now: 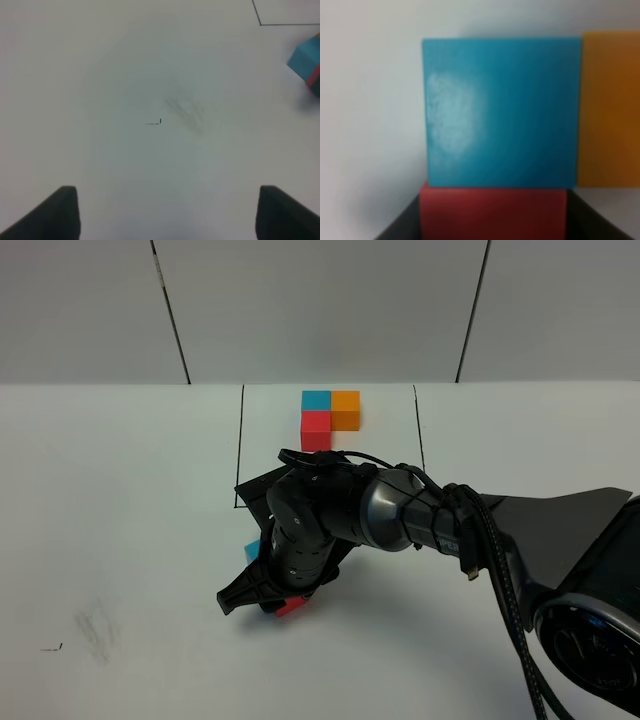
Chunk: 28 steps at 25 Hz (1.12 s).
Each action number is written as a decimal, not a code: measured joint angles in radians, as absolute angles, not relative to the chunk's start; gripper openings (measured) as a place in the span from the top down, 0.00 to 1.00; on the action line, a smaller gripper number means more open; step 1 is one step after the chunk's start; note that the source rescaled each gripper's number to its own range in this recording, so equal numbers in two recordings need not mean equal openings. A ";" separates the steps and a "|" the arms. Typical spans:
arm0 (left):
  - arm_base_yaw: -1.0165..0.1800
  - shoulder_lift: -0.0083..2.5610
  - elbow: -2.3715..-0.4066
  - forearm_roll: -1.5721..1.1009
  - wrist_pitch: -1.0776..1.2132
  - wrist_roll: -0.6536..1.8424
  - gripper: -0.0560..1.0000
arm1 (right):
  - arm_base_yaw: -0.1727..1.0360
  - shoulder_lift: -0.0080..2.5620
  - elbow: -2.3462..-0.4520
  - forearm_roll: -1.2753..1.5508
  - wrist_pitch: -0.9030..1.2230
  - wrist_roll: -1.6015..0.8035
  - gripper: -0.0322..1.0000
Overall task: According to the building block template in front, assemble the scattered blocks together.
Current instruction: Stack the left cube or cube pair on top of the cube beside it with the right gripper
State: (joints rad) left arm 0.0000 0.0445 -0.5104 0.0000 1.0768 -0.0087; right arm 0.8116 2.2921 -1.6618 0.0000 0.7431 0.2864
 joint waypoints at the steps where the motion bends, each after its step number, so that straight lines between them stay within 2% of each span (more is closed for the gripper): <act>1: 0.000 0.044 -0.510 0.000 1.077 -0.009 0.40 | 0.812 2.292 -1.662 0.000 0.743 0.286 0.97; 18: 0.000 0.044 -0.510 0.000 1.077 -0.009 0.40 | 0.812 2.262 -1.660 0.041 0.768 0.311 0.97; 28: 0.000 0.044 -0.510 0.000 1.077 -0.009 0.40 | 0.812 2.133 -1.660 -0.210 0.930 0.530 0.97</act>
